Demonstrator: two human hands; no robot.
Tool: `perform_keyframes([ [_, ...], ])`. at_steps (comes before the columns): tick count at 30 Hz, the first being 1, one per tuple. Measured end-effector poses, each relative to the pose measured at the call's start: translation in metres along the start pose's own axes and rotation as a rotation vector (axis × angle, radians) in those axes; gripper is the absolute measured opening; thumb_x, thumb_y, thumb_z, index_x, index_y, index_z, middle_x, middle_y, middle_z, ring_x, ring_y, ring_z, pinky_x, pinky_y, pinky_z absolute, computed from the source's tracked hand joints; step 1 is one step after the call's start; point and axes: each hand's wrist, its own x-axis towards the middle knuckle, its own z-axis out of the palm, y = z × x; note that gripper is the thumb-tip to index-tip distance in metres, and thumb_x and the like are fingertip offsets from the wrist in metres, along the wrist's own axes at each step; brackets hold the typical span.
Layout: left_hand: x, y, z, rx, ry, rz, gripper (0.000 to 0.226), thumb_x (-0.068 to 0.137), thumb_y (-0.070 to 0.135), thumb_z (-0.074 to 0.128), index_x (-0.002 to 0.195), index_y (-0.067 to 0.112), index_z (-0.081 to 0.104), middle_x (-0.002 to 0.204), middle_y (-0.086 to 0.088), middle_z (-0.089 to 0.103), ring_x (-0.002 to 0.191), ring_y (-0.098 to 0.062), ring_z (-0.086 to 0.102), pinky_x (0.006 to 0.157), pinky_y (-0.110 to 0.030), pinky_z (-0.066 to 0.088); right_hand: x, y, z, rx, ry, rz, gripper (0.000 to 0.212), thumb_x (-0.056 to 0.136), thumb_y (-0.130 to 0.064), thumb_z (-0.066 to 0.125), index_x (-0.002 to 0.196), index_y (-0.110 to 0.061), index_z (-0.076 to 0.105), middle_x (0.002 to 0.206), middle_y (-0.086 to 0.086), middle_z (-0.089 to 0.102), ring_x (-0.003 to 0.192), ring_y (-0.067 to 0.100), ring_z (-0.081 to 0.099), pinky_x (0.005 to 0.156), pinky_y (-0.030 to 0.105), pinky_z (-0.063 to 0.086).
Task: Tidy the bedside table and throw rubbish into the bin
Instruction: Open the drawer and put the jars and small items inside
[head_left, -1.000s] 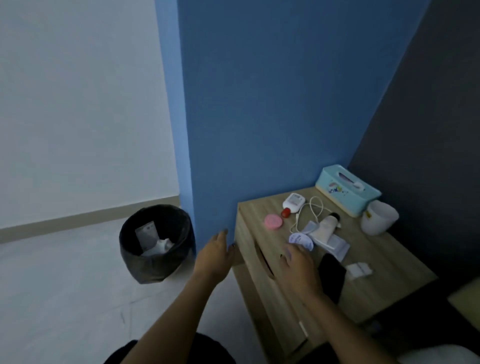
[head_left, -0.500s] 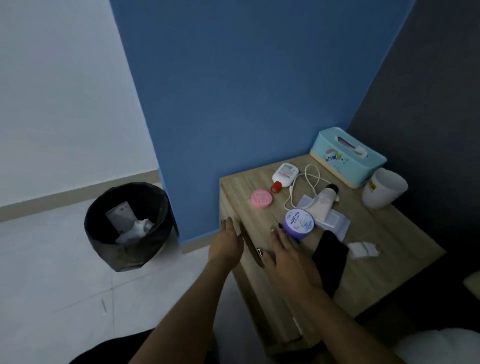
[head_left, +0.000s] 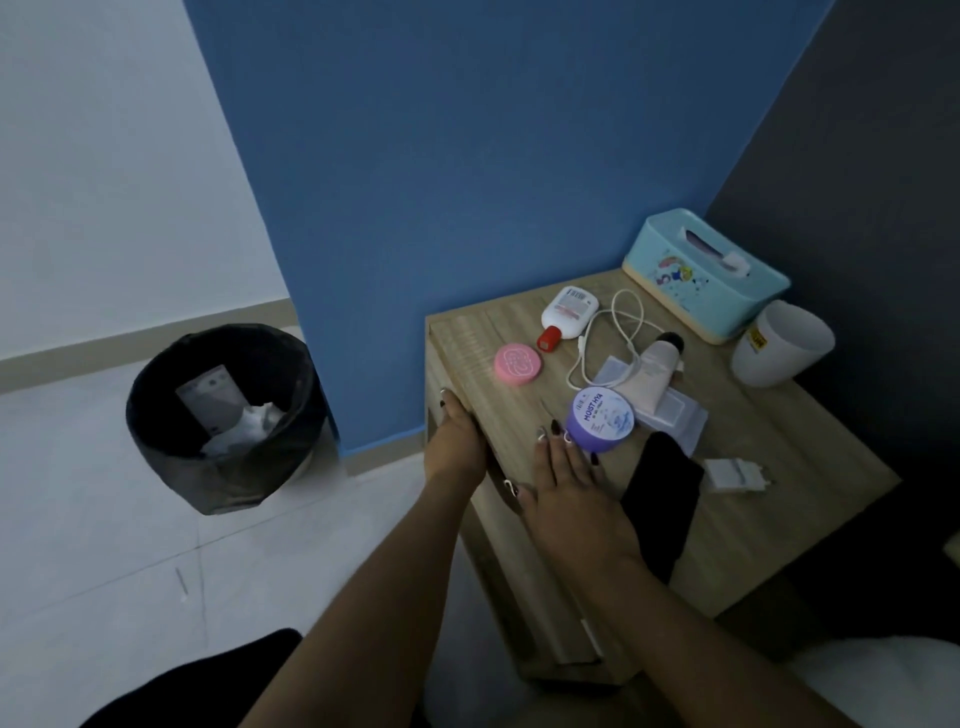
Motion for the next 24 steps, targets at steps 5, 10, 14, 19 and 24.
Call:
perform_keyframes([
  [5,0.003,-0.002,0.002,0.031,-0.018,-0.023,0.075,0.094,0.017,0.043,0.149,0.004,-0.008,0.129,-0.024,0.056,0.108,-0.039,0.061,0.091,-0.047,0.051,-0.002,0.000,-0.001,-0.015,-0.001,-0.015,0.072,0.090,-0.047,0.016,0.142,-0.004,0.039,0.143,0.019,0.048,0.132,0.033,0.046,0.102,0.052,0.041],
  [10,0.000,-0.010,-0.009,0.016,-0.051,-0.047,0.074,0.097,0.024,0.039,0.148,-0.002,-0.008,0.130,-0.028,0.053,0.112,-0.041,0.057,0.094,-0.049,0.048,-0.001,0.001,-0.003,-0.037,-0.006,-0.014,0.067,0.090,-0.045,0.025,0.132,0.000,0.052,0.132,0.020,0.058,0.123,0.034,0.055,0.093,0.051,0.049],
  [14,-0.007,-0.030,-0.026,-0.011,-0.071,-0.086,0.076,0.097,0.025,0.043,0.149,0.005,-0.009,0.123,-0.025,0.058,0.105,-0.038,0.062,0.090,-0.049,0.052,-0.004,0.001,-0.006,-0.033,0.012,-0.029,0.072,0.090,-0.047,0.018,0.138,0.000,0.043,0.139,0.020,0.052,0.130,0.033,0.049,0.098,0.050,0.045],
  [19,-0.018,-0.060,-0.048,0.025,0.004,-0.043,0.088,0.097,0.021,0.044,0.144,0.014,-0.030,0.123,-0.030,0.056,0.100,-0.040,0.063,0.086,-0.049,0.054,-0.005,0.004,-0.008,-0.023,-0.017,-0.085,0.066,0.099,-0.047,0.014,0.152,-0.009,0.004,0.160,0.011,0.012,0.148,0.024,0.009,0.119,0.044,0.017],
  [24,-0.030,-0.093,-0.067,0.065,0.033,0.013,0.091,0.097,0.022,0.043,0.141,0.017,-0.036,0.117,-0.032,0.059,0.091,-0.037,0.066,0.081,-0.046,0.056,-0.006,0.002,-0.009,-0.058,-0.005,-0.087,0.069,0.096,-0.047,0.007,0.151,-0.007,0.011,0.159,0.013,0.019,0.147,0.026,0.015,0.118,0.044,0.020],
])
